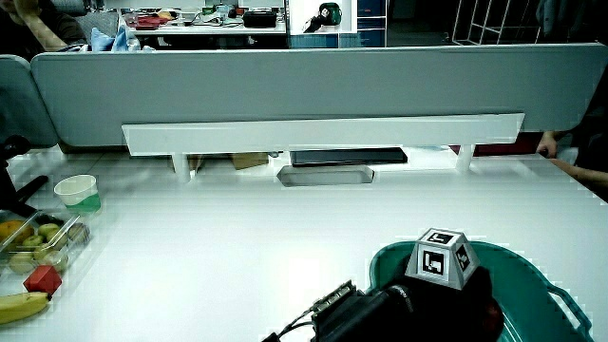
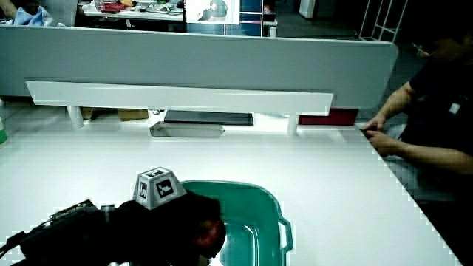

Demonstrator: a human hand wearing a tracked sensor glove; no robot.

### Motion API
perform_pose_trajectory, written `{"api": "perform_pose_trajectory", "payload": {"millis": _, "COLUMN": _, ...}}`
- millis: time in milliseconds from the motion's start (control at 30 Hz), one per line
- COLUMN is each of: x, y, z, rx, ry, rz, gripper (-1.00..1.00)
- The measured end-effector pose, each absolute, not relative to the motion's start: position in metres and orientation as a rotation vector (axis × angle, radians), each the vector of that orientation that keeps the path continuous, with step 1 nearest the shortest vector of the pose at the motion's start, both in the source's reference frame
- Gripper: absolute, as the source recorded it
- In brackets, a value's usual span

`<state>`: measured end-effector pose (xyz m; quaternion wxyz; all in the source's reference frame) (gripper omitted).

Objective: Pick apple from plate

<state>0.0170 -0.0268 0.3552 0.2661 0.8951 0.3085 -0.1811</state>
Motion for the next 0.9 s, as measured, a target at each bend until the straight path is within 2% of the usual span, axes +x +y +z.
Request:
{"api": "perform_pose_trajectory", "payload": {"millis": 300, "x": -0.008, "y": -0.029, "z": 0.344, "rx": 2.504, "ry": 0.894, "rz": -0.540, "gripper": 1.00}}
{"api": "perform_pose_trajectory", "payload": {"millis": 333, "x": -0.011, "y": -0.030, "z": 0.336, "rx": 2.541, "ry": 0.969, "rz": -0.459, "gripper": 1.00}}
{"api": "perform_pose_trajectory", "payload": {"millis": 367, "x": -0.015, "y": -0.030, "z": 0.336, "rx": 2.558, "ry": 0.922, "rz": -0.458, "gripper": 1.00}}
{"api": "perform_pose_trajectory", "payload": {"millis": 400, "x": -0.019, "y": -0.031, "z": 0.333, "rx": 2.524, "ry": 0.878, "rz": -0.537, "gripper": 1.00}}
{"api": "perform_pose_trajectory", "payload": {"millis": 467, "x": -0.025, "y": -0.030, "z": 0.321, "rx": 2.610, "ry": 0.868, "rz": -0.432, "gripper": 1.00}}
{"api": "perform_pose_trajectory", "payload": {"millis": 500, "x": -0.028, "y": -0.032, "z": 0.327, "rx": 2.558, "ry": 0.867, "rz": -0.546, "gripper": 1.00}}
{"api": "perform_pose_trajectory", "payload": {"millis": 533, "x": -0.031, "y": -0.032, "z": 0.314, "rx": 2.558, "ry": 0.908, "rz": -0.497, "gripper": 1.00}}
{"api": "perform_pose_trajectory", "payload": {"millis": 567, "x": -0.035, "y": -0.031, "z": 0.321, "rx": 2.543, "ry": 0.790, "rz": -0.582, "gripper": 1.00}}
{"api": "perform_pose_trajectory", "payload": {"millis": 600, "x": -0.037, "y": -0.031, "z": 0.311, "rx": 2.569, "ry": 0.856, "rz": -0.456, "gripper": 1.00}}
{"api": "perform_pose_trajectory", "payload": {"millis": 667, "x": -0.045, "y": -0.031, "z": 0.315, "rx": 2.598, "ry": 0.800, "rz": -0.450, "gripper": 1.00}}
{"api": "perform_pose_trajectory", "payload": {"millis": 733, "x": -0.051, "y": -0.030, "z": 0.298, "rx": 2.633, "ry": 0.920, "rz": -0.407, "gripper": 1.00}}
{"api": "perform_pose_trajectory", "payload": {"millis": 833, "x": -0.066, "y": -0.029, "z": 0.319, "rx": 2.628, "ry": 0.786, "rz": -0.485, "gripper": 1.00}}
{"api": "perform_pose_trajectory", "payload": {"millis": 900, "x": -0.073, "y": -0.028, "z": 0.305, "rx": 2.588, "ry": 0.745, "rz": -0.452, "gripper": 1.00}}
